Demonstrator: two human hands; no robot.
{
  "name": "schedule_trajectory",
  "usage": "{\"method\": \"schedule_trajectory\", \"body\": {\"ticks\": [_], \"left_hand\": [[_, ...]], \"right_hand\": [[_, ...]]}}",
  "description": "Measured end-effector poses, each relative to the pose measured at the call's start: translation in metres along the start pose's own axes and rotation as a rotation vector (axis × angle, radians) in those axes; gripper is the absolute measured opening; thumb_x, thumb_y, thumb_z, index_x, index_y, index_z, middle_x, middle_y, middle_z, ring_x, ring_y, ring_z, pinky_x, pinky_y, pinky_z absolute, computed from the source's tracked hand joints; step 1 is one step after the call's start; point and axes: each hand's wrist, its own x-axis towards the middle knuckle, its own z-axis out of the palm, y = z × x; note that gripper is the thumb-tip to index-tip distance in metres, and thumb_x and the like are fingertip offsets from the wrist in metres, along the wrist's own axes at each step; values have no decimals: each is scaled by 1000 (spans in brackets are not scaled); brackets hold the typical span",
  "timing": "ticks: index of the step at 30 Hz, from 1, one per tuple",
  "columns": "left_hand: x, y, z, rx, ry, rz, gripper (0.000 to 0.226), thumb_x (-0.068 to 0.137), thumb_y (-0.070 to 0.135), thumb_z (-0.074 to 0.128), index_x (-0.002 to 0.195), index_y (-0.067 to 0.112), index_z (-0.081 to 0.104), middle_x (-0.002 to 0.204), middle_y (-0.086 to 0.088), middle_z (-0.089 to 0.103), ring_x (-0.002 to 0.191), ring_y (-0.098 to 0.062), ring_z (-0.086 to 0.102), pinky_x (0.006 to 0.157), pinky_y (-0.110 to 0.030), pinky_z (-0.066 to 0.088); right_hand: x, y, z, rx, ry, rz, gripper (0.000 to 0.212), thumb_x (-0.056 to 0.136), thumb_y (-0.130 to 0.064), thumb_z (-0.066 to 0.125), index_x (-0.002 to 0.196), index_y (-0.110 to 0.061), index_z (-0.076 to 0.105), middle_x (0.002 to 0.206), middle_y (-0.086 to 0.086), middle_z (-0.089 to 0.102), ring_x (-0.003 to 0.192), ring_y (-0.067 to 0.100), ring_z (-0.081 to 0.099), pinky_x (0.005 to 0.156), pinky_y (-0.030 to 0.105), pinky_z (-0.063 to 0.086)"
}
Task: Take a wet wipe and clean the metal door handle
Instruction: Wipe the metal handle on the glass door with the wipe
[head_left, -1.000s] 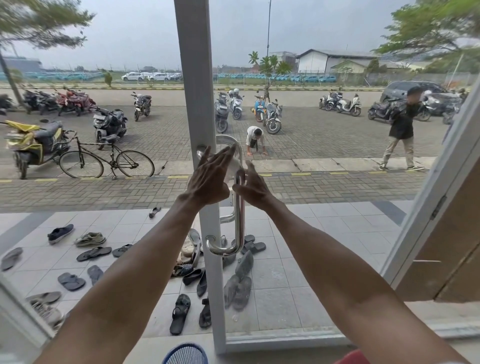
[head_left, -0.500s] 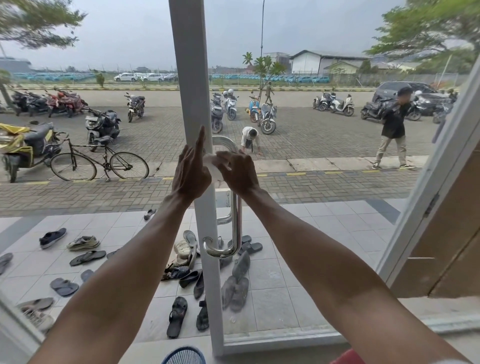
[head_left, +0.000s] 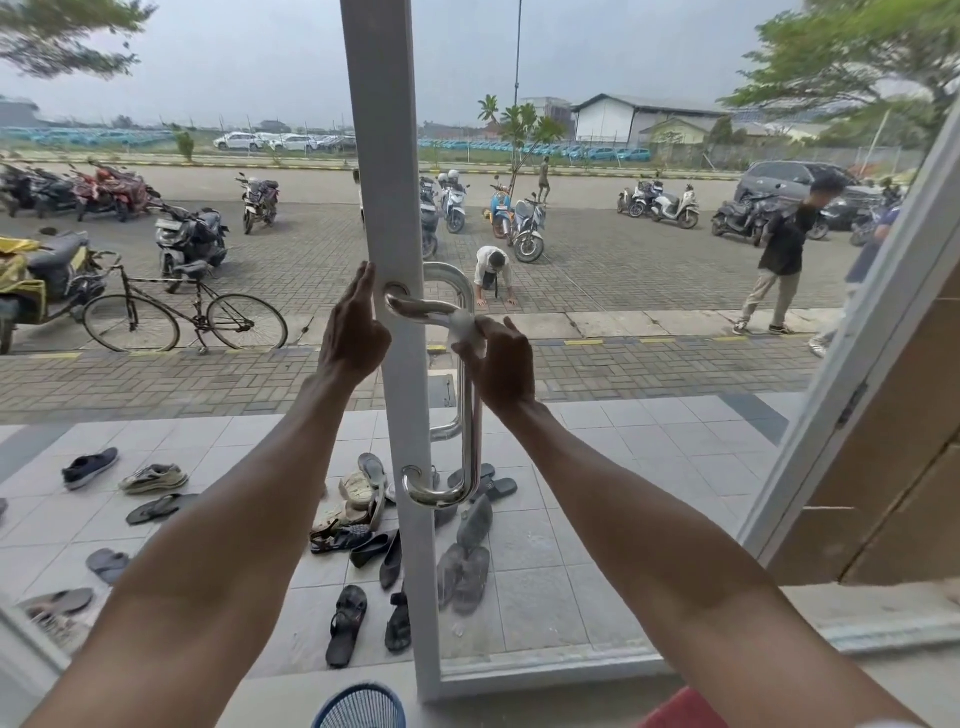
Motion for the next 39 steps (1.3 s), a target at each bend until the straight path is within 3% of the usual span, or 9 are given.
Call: {"method": "schedule_trajectory", "body": {"ticks": [5,9,13,15,18,24,29,35,39], "left_hand": [[-7,-2,1,-91,-56,-108,83,72,-9,38,152,15,37,149,-9,49,134,-29,49,114,-38,37],[-23,-3,10,-100,-108,-193,81,72,-9,38,146,23,46,121,-9,66,103,-27,62,82,-28,43],[-33,-16,24,-37,-184,-130,91,67,-9,38,155,14,29,161,-5,30,145,-29,34,120,-35,28],[-41,-17,26,34,-254,-113,91,71,-13,40,157,11,21,166,-2,9,150,-28,21,120,-30,18],[-55,-25,30,162,-285,-21,87,76,-12,49,156,11,24,166,-2,-3,150,-29,20,120,-38,26],[-67,-46,44,307,-356,126,90,75,-12,55,156,7,22,166,1,-7,153,-14,-3,124,-40,17],[-71,-50,47,329,-360,152,98,73,-11,58,158,6,12,166,2,-10,153,-15,0,124,-40,18],[-73,-52,47,365,-336,172,92,72,-13,50,156,3,17,166,1,-8,153,-15,-3,125,-37,13],[-73,-50,48,376,-345,172,92,73,-11,52,156,2,15,166,0,-11,153,-17,0,125,-38,14]], "right_hand": [[18,-18,3,-30,-34,-84,33,80,-11,77,111,-2,69,94,19,75,86,37,69,86,46,56],[-10,7,6,23,-23,63,44,84,-30,77,120,-8,67,97,13,76,84,29,73,71,34,58],[-38,24,9,-75,-153,185,45,86,-45,71,115,-10,68,93,14,77,84,32,73,70,34,54],[-37,16,7,-126,-134,192,42,85,-44,71,112,-12,68,92,14,76,84,34,72,69,34,52],[-17,-6,1,-78,-1,161,31,86,-34,74,103,-9,69,88,12,76,79,35,72,61,28,42],[10,-22,2,-48,20,-18,44,80,-16,79,122,-10,67,108,12,75,89,34,73,74,40,60],[-26,1,14,-123,9,105,60,83,-27,78,133,-3,56,100,16,75,84,35,73,71,40,58],[-83,15,30,-216,-240,240,35,89,-27,72,111,-3,60,95,18,74,89,38,71,73,38,53],[-74,12,29,-149,-206,340,31,89,-31,71,99,-2,67,93,19,75,88,37,72,72,35,53]]}}
